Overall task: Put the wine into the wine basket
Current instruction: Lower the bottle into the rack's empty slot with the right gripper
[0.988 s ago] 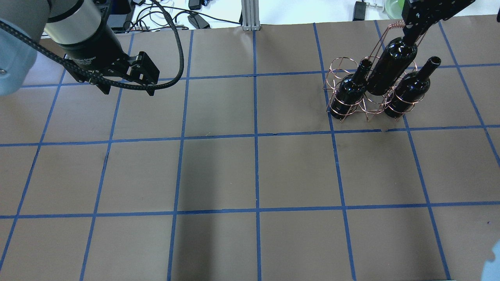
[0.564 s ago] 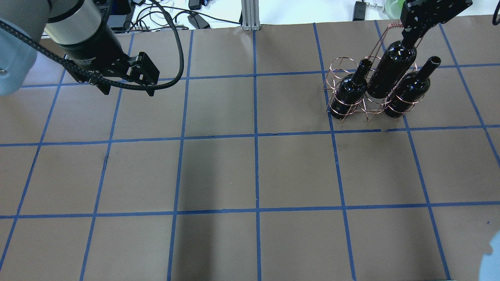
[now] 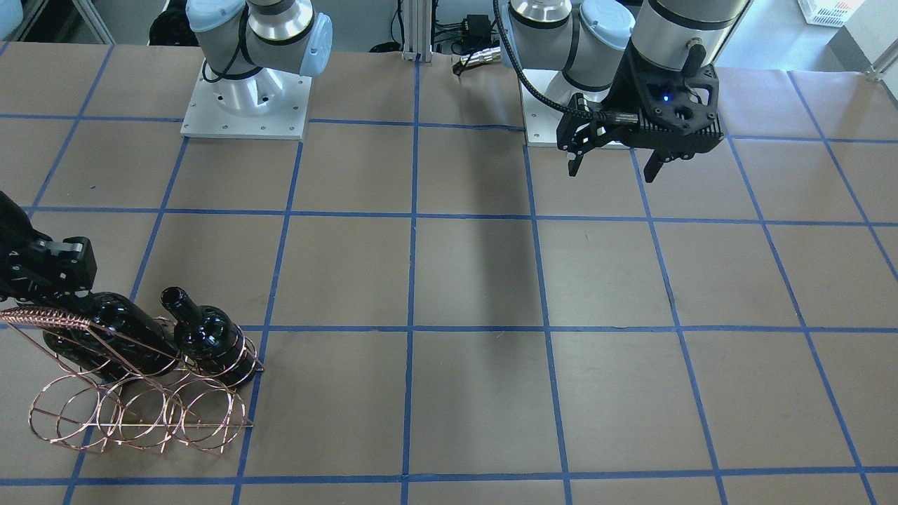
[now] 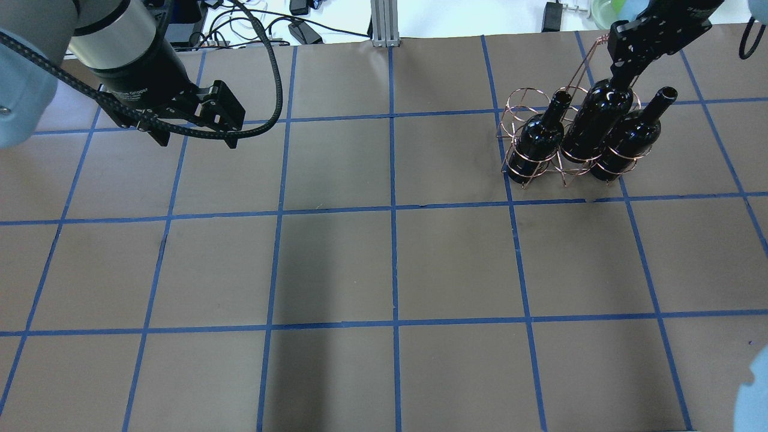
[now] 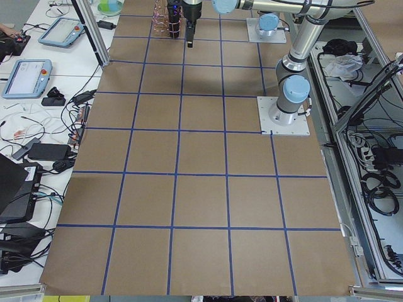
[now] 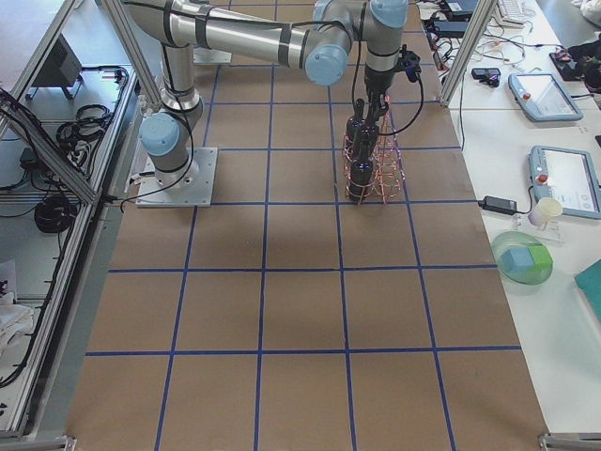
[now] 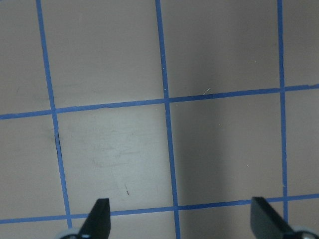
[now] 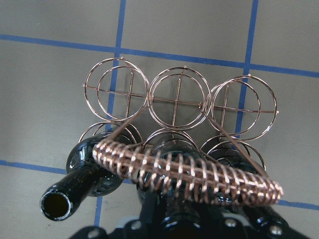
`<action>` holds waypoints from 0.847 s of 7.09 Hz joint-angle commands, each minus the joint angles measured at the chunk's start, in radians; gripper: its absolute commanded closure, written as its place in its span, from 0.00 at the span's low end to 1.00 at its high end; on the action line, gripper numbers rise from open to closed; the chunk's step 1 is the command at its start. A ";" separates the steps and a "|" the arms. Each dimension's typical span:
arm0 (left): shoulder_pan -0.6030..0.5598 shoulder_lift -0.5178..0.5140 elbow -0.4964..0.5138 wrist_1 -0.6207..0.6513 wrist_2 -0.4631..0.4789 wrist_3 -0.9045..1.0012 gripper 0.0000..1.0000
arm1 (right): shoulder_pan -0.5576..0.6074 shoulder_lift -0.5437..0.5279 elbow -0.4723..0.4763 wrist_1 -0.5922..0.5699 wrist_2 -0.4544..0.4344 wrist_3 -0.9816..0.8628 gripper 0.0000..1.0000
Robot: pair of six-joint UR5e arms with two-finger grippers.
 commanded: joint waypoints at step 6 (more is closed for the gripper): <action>-0.002 0.008 0.000 0.003 -0.003 -0.002 0.00 | 0.003 -0.037 0.042 -0.026 -0.005 0.018 0.00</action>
